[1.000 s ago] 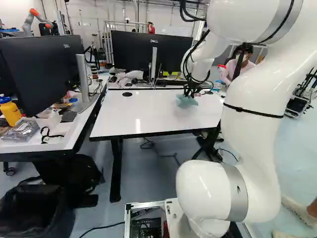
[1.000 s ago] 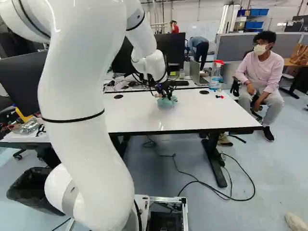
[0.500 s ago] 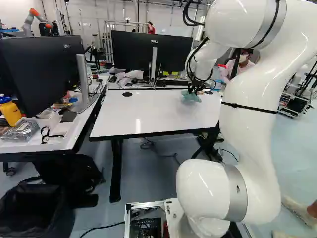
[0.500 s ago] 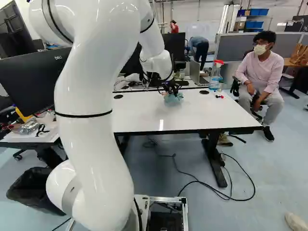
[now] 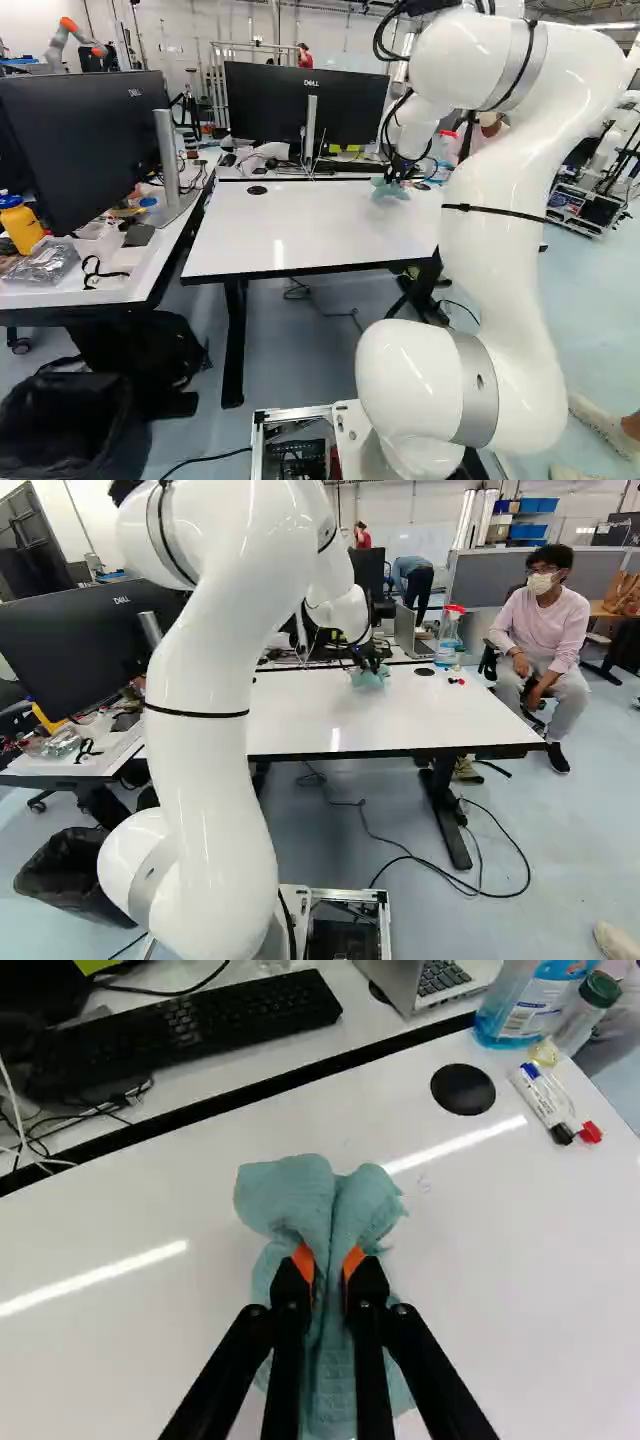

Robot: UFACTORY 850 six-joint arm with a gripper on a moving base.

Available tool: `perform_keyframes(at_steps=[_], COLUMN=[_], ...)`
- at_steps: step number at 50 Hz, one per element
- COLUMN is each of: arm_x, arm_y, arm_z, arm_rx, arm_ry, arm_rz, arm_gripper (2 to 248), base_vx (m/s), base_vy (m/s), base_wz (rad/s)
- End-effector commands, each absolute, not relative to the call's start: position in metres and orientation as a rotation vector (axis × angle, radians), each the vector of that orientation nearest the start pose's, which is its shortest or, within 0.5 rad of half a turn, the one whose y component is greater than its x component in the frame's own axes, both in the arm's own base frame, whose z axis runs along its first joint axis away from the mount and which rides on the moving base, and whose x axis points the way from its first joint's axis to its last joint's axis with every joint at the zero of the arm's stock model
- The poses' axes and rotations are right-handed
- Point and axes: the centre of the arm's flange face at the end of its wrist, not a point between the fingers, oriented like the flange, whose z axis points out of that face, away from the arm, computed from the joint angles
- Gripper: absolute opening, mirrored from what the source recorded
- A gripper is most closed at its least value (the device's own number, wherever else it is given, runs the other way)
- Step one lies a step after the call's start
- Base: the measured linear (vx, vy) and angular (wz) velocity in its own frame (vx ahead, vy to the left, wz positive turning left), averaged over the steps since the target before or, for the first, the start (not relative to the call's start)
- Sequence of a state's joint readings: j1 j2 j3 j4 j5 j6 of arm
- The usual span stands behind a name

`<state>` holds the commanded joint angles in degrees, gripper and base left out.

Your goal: Clean the table with the green towel

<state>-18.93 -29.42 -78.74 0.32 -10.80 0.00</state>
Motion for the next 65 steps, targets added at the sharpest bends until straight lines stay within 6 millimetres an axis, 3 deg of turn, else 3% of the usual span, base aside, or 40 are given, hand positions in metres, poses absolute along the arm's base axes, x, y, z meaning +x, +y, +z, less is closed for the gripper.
perform_keyframes(at_steps=[38, 65], arm_x=[0.694, 0.707], arm_y=[-0.260, -0.284], arm_z=[0.465, 0.465], arm_rx=[-2.979, -2.946], arm_ry=[0.549, 0.578], arm_rz=[-1.251, -1.367], arm_gripper=[51, 51], base_vx=[0.000, 0.000], base_vy=[0.000, 0.000], base_wz=[0.000, 0.000])
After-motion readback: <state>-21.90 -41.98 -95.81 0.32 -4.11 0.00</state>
